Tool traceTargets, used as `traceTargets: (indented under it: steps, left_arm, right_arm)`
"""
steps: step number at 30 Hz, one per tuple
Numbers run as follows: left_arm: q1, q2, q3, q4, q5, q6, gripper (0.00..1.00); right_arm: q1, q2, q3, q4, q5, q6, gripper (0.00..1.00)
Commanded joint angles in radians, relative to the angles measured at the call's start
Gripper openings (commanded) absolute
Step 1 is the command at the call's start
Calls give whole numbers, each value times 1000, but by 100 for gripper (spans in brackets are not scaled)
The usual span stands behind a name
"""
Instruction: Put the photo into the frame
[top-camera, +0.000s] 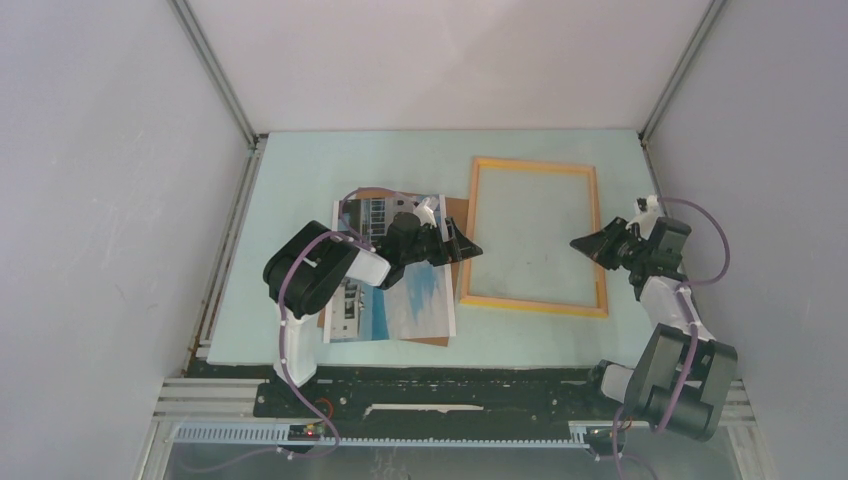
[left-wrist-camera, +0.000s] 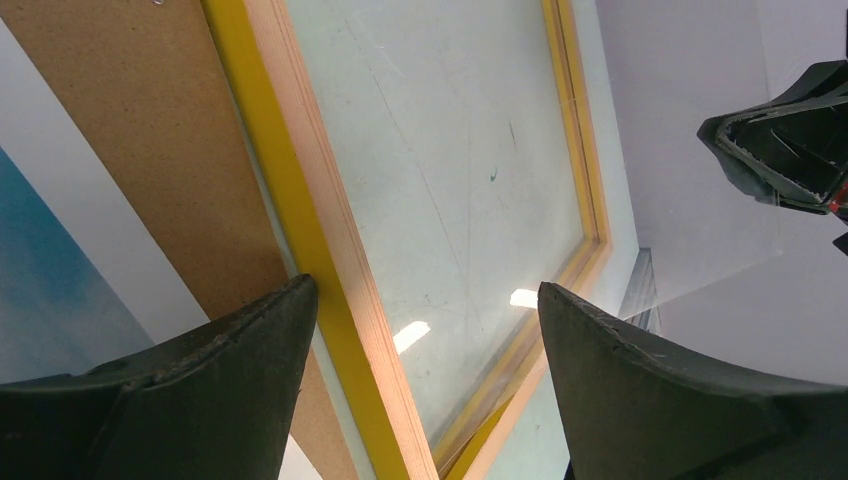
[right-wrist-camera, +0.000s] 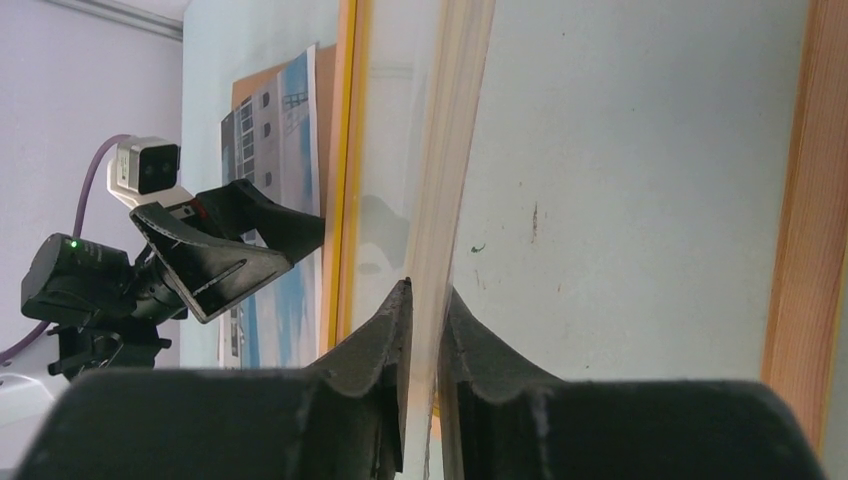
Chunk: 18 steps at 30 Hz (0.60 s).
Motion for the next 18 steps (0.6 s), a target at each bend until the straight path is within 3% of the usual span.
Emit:
traceTargets:
  steps: [1,9,18]
  left_arm:
    - [-12,4,18,-39,9,7,91]
    - [-11,2,16,-40,9,8,91]
    - [-12,0,17,-40,9,9,91]
  right_arm:
    - [21,-12,-18,47,-7,19,23]
    - [26,-69,-18,6,97,-1,53]
    - [63,-54,16,-91,190,-26,60]
